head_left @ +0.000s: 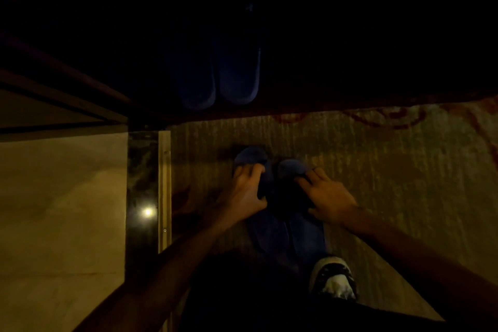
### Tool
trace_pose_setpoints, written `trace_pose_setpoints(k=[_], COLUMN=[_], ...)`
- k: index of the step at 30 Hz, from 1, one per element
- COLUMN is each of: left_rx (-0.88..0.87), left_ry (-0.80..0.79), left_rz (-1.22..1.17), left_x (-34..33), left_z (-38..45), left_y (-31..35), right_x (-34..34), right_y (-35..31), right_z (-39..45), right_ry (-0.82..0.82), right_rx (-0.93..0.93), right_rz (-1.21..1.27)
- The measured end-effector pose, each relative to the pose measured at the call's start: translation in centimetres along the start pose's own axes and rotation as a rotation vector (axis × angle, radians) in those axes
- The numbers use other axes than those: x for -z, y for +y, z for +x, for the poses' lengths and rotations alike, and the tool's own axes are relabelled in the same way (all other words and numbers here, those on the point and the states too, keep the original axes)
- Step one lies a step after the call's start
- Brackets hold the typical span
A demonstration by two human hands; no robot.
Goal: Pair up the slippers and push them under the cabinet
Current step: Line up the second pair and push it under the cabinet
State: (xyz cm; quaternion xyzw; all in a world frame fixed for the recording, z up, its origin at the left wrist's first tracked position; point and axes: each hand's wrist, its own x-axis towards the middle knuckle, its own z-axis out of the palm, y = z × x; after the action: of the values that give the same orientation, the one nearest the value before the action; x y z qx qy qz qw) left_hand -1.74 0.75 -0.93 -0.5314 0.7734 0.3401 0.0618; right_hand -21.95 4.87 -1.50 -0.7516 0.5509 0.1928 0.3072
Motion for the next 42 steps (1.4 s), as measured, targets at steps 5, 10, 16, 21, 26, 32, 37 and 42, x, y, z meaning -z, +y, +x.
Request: trace_pose_setpoints(k=[5, 10, 16, 21, 26, 32, 37, 42], left_rx=[-0.037, -0.029, -0.017, -0.033, -0.010, 0.067, -0.079, -0.094], left_ry=[-0.043, -0.070, -0.090, -0.079, -0.035, 0.038, 0.092, 0.224], left_rz=[-0.022, -0.026, -0.055, -0.049, -0.065, -0.035, -0.144, -0.174], left_x=[-0.1, 0.0, 0.1, 0.5, 0.6, 0.8, 0.4, -2.4], left_z=[2.1, 3.1, 3.8, 4.5, 5.1, 5.9, 6.3, 2.2], left_y=[2.5, 3.3, 3.3, 3.8, 4.0, 4.8, 6.3, 7.2], right_x=[-0.5, -0.9, -1.7, -1.8, -0.2, 3.6, 1.7, 1.1], right_y=[1.8, 2.6, 3.3, 3.9, 5.4, 10.2, 7.0, 6.1], right_z=[-1.6, -1.3, -1.4, -1.2, -1.8, 2.5, 3.7, 2.1], right_ry=[0.059, 0.118, 0.201, 0.203, 0.307, 0.345, 0.290, 0.415], right_rx=[-0.110, -0.129, -0.141, -0.153, -0.175, -0.191, -0.208, -0.209], right_rz=[0.095, 0.171, 0.251, 0.309, 0.290, 0.132, 0.159, 0.233])
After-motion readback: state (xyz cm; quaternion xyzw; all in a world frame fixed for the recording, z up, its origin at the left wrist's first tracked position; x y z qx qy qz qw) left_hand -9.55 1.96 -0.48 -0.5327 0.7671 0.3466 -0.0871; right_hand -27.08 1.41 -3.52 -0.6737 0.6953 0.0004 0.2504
